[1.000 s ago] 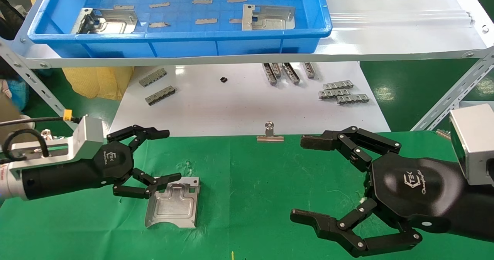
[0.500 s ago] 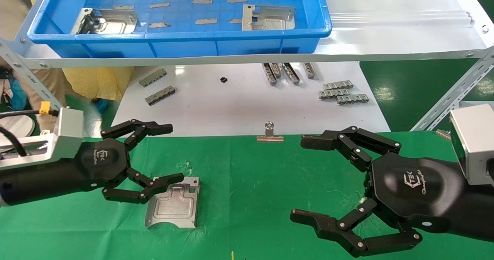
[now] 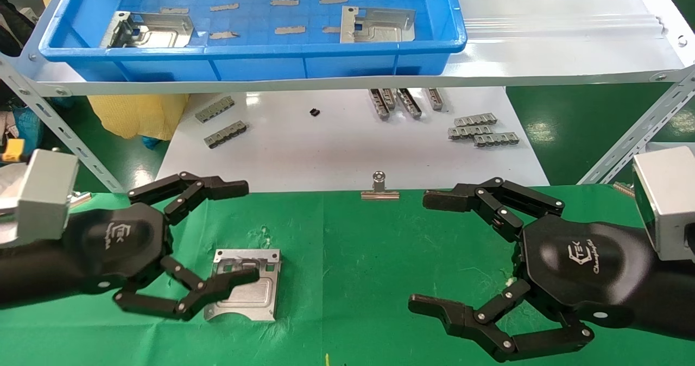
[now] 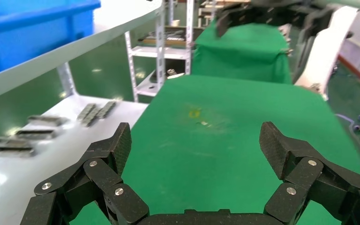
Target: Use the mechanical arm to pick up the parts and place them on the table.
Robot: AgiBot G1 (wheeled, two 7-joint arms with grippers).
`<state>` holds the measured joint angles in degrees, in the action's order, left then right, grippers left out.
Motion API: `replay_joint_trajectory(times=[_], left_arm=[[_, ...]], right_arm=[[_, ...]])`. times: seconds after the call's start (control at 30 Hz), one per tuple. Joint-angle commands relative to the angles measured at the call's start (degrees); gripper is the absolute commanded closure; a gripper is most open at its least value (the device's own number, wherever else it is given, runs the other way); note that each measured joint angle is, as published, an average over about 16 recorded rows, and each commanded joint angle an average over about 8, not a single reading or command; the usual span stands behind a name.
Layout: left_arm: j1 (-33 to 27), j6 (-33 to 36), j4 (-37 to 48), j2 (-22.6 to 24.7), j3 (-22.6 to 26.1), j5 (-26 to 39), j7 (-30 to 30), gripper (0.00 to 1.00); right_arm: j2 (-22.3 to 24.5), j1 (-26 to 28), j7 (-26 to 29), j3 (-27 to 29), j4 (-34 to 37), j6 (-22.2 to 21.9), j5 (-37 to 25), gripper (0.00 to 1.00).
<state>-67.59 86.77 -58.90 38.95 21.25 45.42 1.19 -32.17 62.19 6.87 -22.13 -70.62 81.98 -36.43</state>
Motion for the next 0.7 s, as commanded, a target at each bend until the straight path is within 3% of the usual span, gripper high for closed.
replay_joint_trajectory(times=[0.03, 0.4, 0.7], left_arm=[[1.03, -0.18, -2.5, -0.67, -0.89, -0.61, 1.63, 0.0], [6.0, -1.03, -14.73, -3.91, -5.2, -3.56, 9.37, 0.0], [6.73, -1.18, -16.39, -4.38, -5.85, -4.1, 10.07, 0.0]], right_arm=[[0.0, 0.0, 0.0, 0.0, 0.0, 0.0, 0.0, 0.0], [0.0, 0.0, 0.0, 0.0, 0.0, -0.01, 0.01, 0.0], [0.01, -0.01, 0.0, 0.0, 0.01, -0.02, 0.01, 0.0]])
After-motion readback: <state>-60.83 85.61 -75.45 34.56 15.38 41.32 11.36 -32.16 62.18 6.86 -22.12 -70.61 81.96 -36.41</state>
